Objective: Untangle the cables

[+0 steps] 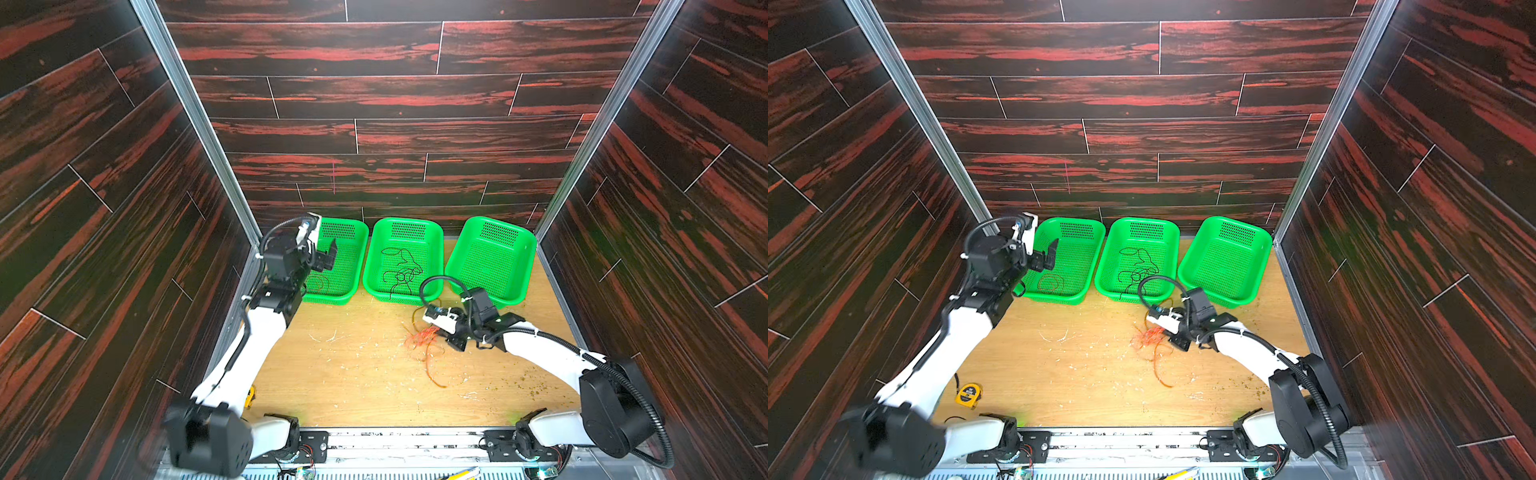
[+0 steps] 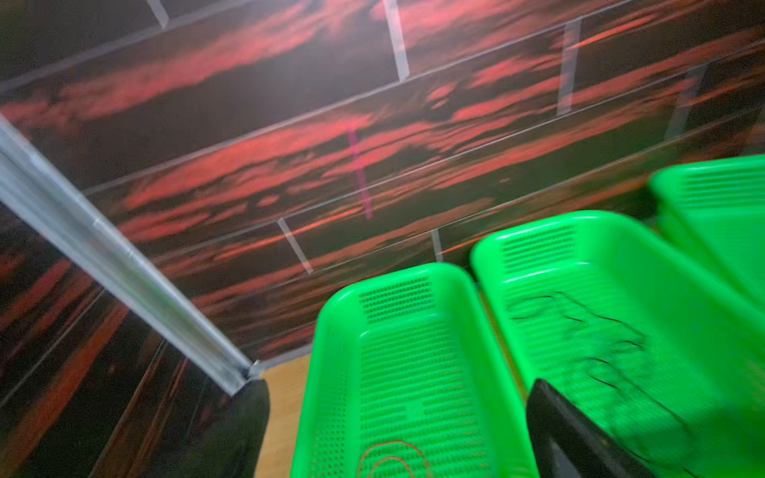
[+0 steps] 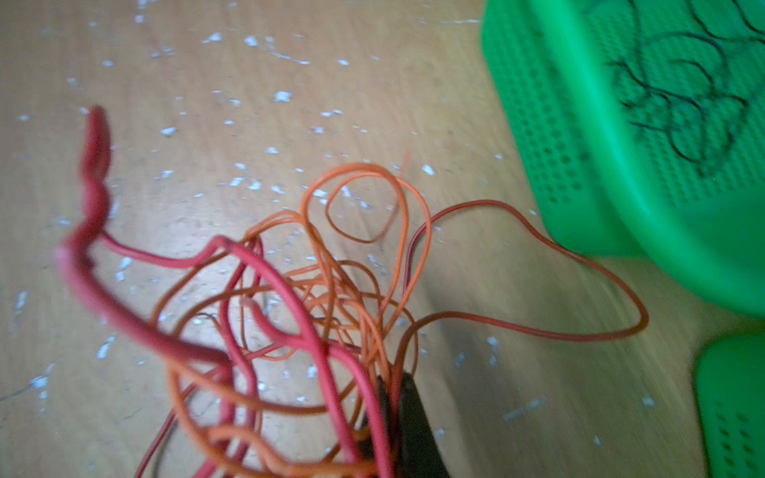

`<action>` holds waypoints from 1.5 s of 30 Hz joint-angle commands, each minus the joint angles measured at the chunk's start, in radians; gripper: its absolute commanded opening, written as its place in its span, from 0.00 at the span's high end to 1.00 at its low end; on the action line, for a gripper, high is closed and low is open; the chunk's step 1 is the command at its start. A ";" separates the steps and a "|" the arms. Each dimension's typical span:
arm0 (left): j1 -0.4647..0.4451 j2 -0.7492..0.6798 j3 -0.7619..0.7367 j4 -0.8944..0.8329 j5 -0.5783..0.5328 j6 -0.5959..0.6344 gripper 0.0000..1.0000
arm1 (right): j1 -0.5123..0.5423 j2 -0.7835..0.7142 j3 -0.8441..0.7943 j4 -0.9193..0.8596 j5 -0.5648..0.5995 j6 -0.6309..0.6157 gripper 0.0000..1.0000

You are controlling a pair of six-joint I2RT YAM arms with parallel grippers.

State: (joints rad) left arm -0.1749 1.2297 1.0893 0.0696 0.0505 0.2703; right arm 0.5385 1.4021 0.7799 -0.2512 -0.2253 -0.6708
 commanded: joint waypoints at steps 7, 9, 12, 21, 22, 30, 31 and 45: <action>-0.278 -0.064 -0.134 -0.221 0.135 -0.066 0.13 | 0.102 0.029 -0.026 -0.010 0.032 -0.103 0.76; -0.307 -0.045 -0.170 -0.159 0.131 -0.134 0.13 | 0.101 0.011 -0.040 0.005 0.059 -0.060 0.63; -0.344 -0.001 -0.187 -0.095 0.126 -0.204 0.14 | 0.102 -0.074 -0.106 0.069 0.094 -0.019 0.39; -0.481 0.216 -0.058 -0.102 0.104 -0.340 0.21 | 0.101 -0.337 -0.212 0.124 0.273 0.032 0.01; -0.496 0.236 -0.054 -0.088 0.103 -0.365 0.21 | 0.103 -0.354 -0.229 0.150 0.331 0.043 0.01; -0.568 0.305 -0.046 -0.073 0.002 -0.431 0.23 | -0.136 -0.313 -0.150 0.101 0.091 0.443 0.01; -0.567 0.284 -0.065 -0.055 -0.020 -0.425 0.23 | -0.147 -0.277 -0.124 0.081 0.062 0.501 0.01; -0.569 0.095 -0.293 0.099 -0.044 -0.303 0.24 | -0.134 0.034 -0.083 0.315 -0.093 0.910 0.43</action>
State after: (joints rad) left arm -0.7444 1.3766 0.8215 0.1162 0.0051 -0.0689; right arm 0.4000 1.3972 0.7219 -0.0502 -0.3286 0.1104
